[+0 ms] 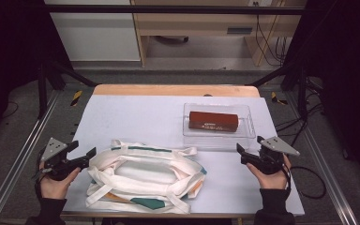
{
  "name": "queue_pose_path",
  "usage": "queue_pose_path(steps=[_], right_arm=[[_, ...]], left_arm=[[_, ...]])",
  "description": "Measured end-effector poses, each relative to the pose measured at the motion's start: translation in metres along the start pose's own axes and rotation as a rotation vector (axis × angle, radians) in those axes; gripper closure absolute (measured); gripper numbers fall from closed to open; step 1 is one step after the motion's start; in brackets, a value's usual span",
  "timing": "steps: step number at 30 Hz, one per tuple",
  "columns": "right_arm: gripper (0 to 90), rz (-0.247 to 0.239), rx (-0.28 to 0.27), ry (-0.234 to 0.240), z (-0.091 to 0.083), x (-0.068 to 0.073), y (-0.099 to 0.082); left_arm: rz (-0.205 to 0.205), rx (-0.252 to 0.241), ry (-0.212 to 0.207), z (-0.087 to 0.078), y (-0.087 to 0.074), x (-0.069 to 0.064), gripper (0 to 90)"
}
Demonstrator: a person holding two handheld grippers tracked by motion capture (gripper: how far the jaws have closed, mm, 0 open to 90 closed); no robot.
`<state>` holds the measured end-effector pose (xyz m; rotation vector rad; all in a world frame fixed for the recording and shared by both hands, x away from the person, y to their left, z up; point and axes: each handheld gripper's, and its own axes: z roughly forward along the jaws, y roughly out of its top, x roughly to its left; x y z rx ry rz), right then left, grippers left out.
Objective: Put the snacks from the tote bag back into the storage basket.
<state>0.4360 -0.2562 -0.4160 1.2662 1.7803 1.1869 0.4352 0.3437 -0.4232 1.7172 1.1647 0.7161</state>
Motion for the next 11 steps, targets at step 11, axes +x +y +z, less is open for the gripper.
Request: queue_pose_path(steps=[11], right_arm=[[17.6, 0.047, -0.030, -0.030, -0.011, -0.011, -0.029]], left_arm=[[-0.015, -0.013, 0.018, 0.000, -0.004, 0.007, 22.2]])
